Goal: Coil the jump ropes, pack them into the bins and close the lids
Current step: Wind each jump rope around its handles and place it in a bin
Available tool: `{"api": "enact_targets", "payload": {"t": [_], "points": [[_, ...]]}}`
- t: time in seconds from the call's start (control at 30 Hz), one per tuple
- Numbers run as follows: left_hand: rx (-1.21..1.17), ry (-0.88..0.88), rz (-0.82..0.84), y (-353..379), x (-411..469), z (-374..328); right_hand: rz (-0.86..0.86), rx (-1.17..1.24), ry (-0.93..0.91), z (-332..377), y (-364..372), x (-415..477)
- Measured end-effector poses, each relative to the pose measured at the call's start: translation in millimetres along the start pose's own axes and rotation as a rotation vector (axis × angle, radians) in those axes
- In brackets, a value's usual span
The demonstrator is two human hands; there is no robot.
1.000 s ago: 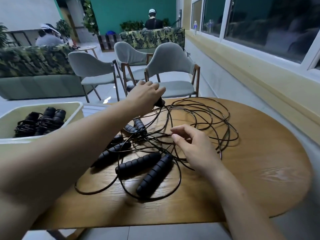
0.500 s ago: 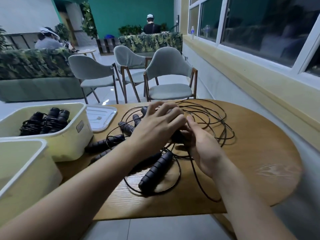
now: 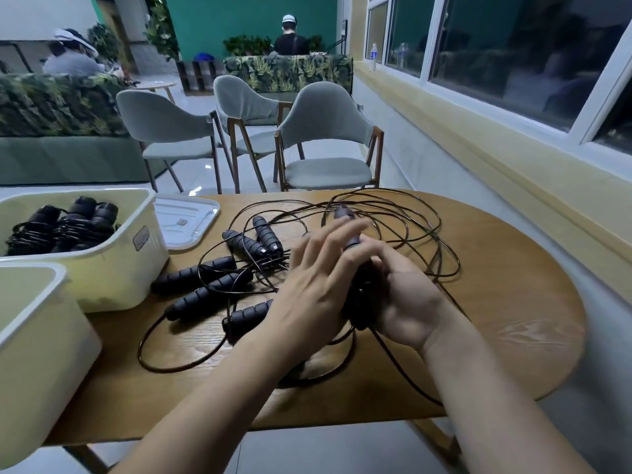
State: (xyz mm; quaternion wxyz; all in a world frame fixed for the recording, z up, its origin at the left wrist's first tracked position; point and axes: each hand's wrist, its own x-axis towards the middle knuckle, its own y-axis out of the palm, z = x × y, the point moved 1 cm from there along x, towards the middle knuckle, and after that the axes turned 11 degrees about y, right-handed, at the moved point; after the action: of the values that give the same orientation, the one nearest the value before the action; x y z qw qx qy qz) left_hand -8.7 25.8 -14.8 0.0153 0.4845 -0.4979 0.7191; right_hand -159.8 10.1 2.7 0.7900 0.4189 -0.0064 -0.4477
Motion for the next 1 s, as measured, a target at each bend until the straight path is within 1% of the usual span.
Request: {"api": "enact_targets", "payload": {"t": [0.13, 0.27, 0.33, 0.4, 0.47, 0.57, 0.67, 0.8, 0.9, 1.0], "points": [[-0.074, -0.255, 0.075, -11, -1, 15, -0.042, -0.006, -0.043, -2, 3, 8], [-0.317, -0.527, 0.072, -15, -6, 14, -0.126, -0.008, -0.115, -6, 4, 18], [-0.441, -0.606, 0.094, -16, -6, 14, -0.164, -0.024, -0.159, -12, 4, 23], [-0.534, -0.599, 0.126, -17, -3, 13, -0.206, -0.03, -0.203, -15, 5, 25], [-0.645, -0.608, 0.113, -19, 0, 14, -0.238, -0.067, -0.233, -14, 4, 24], [-0.754, -0.67, 0.044, -22, 3, 18, -0.261, -0.137, -0.259, -12, 3, 22], [-0.911, -0.719, -0.055, -22, 4, 21, -0.243, -0.261, -0.282, -11, 2, 20], [-0.898, -0.701, -0.144, -25, 3, 24, -0.214, -0.381, -0.296, -10, 1, 12], [-0.863, -0.698, -0.178, -24, 2, 26, -0.232, -0.518, -0.326, -10, -2, 8], [-0.887, -0.712, -0.235, -21, 1, 28, -0.249, -0.629, -0.362, -5, -4, 3]]}}
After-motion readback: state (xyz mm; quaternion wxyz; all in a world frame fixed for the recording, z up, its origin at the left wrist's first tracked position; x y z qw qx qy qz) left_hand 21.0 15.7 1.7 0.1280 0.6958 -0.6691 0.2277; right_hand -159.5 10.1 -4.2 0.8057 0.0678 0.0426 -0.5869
